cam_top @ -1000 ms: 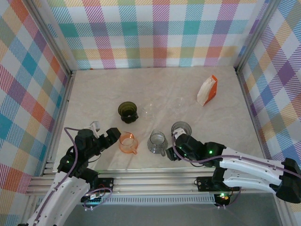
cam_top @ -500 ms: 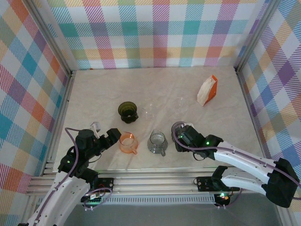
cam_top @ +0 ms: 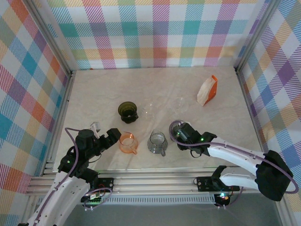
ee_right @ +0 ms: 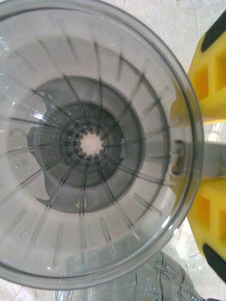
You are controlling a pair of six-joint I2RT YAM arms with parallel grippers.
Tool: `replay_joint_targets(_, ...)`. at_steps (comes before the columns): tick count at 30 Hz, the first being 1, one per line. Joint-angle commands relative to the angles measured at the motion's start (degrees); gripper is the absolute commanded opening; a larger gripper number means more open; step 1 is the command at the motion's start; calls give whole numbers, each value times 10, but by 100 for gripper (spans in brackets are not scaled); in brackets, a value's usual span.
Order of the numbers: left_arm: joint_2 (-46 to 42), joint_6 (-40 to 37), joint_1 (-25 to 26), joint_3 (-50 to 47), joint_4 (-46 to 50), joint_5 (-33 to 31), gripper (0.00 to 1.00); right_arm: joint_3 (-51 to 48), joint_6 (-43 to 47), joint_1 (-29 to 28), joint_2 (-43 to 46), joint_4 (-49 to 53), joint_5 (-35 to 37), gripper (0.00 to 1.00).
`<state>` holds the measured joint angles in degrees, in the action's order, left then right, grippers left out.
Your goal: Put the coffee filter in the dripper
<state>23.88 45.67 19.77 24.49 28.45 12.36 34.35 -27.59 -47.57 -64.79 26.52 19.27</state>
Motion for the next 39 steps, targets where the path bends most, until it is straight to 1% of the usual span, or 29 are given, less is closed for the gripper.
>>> replay_joint_targets(1,1,7,5,-4,1,-5,94,10,8,4,9,-2,19,24)
replay_joint_targets(4,4,7,5,-2,0,-3,94,15,21,3,23,7,24,18)
replay_joint_targets(9,7,5,5,7,2,-1,95,37,43,4,67,47,28,2)
replay_joint_targets(11,9,3,5,13,3,1,95,55,55,4,91,70,27,0)
replay_joint_targets(13,11,1,5,19,5,2,96,82,76,3,118,95,10,0)
replay_joint_targets(15,14,-1,5,26,5,6,96,110,103,3,134,112,-29,0)
replay_joint_targets(16,16,-1,5,30,5,7,97,127,118,2,133,121,-68,0)
replay_joint_targets(18,19,-3,5,34,3,11,97,157,128,-5,123,140,-108,0)
replay_joint_targets(19,20,-3,5,37,3,12,97,171,133,-13,113,146,-126,0)
replay_joint_targets(21,21,-5,5,41,5,14,97,195,139,-38,94,157,-139,0)
replay_joint_targets(25,19,-4,5,41,8,14,97,226,142,-91,50,160,-129,0)
replay_joint_targets(28,18,-4,5,39,8,14,97,236,144,-113,22,151,-121,0)
replay_joint_targets(32,17,-5,5,40,11,15,97,246,142,-128,-8,152,-100,0)
replay_joint_targets(36,15,-7,5,38,12,16,98,251,139,-131,-18,163,-71,0)
replay_joint_targets(39,16,-6,5,37,9,17,98,252,138,-132,-24,172,-68,0)
